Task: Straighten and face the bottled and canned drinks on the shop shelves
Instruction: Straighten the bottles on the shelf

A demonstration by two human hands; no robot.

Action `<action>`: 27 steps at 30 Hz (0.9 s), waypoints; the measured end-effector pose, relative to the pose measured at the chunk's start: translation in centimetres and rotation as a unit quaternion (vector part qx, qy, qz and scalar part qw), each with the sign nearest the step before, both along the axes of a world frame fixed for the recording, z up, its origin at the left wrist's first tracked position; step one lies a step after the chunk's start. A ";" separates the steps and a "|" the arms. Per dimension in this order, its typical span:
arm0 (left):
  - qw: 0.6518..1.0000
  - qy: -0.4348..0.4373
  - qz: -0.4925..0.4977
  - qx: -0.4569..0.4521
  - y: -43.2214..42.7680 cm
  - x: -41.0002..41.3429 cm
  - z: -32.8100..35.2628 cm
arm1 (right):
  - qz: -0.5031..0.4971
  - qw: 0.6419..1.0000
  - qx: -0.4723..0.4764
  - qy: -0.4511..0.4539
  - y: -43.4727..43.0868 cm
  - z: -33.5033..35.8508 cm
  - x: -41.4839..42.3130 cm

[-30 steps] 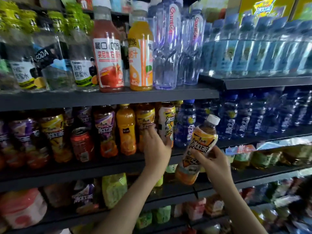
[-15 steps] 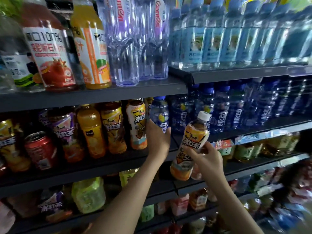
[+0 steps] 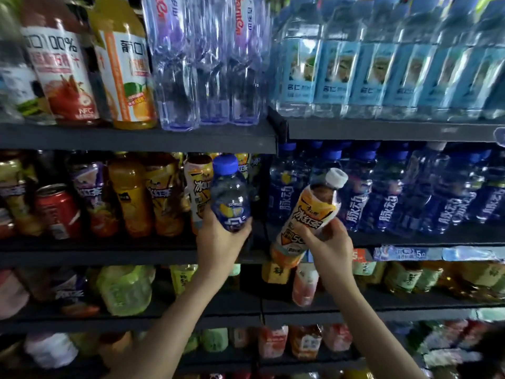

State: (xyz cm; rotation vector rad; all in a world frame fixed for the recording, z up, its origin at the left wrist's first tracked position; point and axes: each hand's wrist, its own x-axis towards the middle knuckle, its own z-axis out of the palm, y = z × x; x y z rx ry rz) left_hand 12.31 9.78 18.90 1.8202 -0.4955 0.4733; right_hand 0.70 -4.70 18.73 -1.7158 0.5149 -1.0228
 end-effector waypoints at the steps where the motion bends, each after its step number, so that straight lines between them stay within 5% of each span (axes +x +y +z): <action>1: 1.000 -0.004 0.009 0.002 1.0 -0.4 0.3 | 0.013 1.000 -0.001 -0.001 0.0 -0.1 0.7; 21: 0.988 0.128 -0.075 0.052 9.6 1.3 1.4 | 0.057 0.997 0.043 0.041 0.5 0.6 11.3; 27: 0.983 0.139 -0.104 0.058 9.4 1.6 1.0 | 0.062 0.995 -0.071 0.009 -0.4 -0.1 7.8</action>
